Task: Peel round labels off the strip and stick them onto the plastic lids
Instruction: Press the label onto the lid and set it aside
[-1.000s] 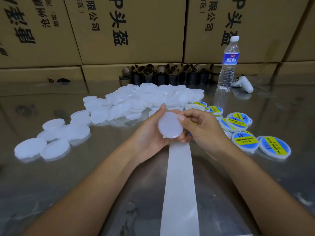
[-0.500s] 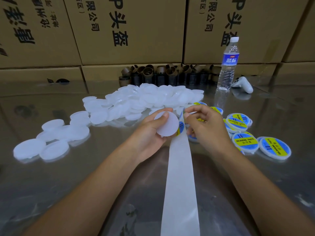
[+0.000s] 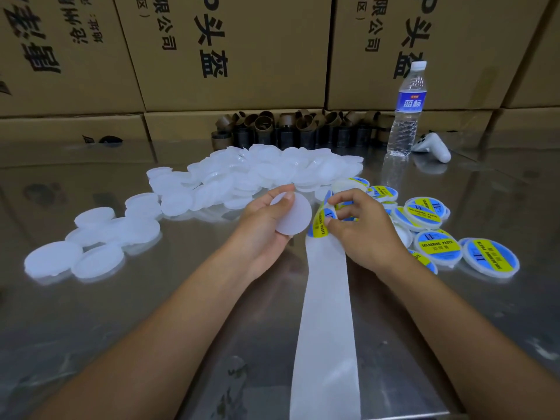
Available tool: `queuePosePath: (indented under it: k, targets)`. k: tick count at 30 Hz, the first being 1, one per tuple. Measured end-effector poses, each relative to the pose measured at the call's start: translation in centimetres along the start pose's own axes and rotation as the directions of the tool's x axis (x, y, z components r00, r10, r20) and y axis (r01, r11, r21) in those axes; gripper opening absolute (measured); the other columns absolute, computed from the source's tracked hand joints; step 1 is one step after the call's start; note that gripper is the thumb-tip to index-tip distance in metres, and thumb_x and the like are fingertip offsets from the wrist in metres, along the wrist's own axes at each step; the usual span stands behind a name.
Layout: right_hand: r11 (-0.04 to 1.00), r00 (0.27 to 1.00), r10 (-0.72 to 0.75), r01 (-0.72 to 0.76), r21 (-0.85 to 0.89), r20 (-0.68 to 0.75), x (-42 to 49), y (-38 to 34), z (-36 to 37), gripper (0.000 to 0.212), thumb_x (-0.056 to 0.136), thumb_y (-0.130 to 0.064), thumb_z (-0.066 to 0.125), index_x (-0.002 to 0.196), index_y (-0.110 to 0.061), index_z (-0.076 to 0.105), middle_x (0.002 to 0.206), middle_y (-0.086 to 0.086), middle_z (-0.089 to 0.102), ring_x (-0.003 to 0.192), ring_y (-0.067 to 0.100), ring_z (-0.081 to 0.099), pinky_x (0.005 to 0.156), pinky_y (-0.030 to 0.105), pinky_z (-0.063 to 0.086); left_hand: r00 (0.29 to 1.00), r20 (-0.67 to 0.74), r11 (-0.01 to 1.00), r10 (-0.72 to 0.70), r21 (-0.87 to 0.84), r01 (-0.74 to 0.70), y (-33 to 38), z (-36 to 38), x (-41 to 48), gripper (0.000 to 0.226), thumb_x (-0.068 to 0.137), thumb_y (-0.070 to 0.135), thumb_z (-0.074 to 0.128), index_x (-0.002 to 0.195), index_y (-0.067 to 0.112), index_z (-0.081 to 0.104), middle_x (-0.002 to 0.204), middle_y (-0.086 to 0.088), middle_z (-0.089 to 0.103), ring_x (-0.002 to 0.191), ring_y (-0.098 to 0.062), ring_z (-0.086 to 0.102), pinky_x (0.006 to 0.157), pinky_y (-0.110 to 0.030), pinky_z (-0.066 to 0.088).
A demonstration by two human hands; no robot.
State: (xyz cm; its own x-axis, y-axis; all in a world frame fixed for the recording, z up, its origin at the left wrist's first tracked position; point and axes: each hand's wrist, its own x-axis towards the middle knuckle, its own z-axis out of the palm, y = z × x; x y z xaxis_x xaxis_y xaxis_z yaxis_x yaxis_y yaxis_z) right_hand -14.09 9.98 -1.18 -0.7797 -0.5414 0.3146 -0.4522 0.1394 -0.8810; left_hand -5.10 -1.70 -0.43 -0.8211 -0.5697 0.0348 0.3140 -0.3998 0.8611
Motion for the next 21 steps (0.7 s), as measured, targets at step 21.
queuePosePath:
  k: [21]
  targets:
    - [0.940, 0.997, 0.077, -0.074, 0.332, 0.004, -0.1, -1.1, -0.6, 0.019, 0.083, -0.005, 0.069, 0.083, -0.021, 0.059, 0.065, -0.011, 0.066, 0.058, 0.004, 0.056, 0.054, 0.018, 0.047, 0.983, 0.112, 0.959, -0.148, 0.259, 0.115, -0.7, 0.1, -0.5, 0.029, 0.097, 0.018, 0.053, 0.114, -0.002, 0.064, 0.111, -0.019, 0.069, 0.087, -0.024, 0.069, 0.074, -0.030, 0.058]
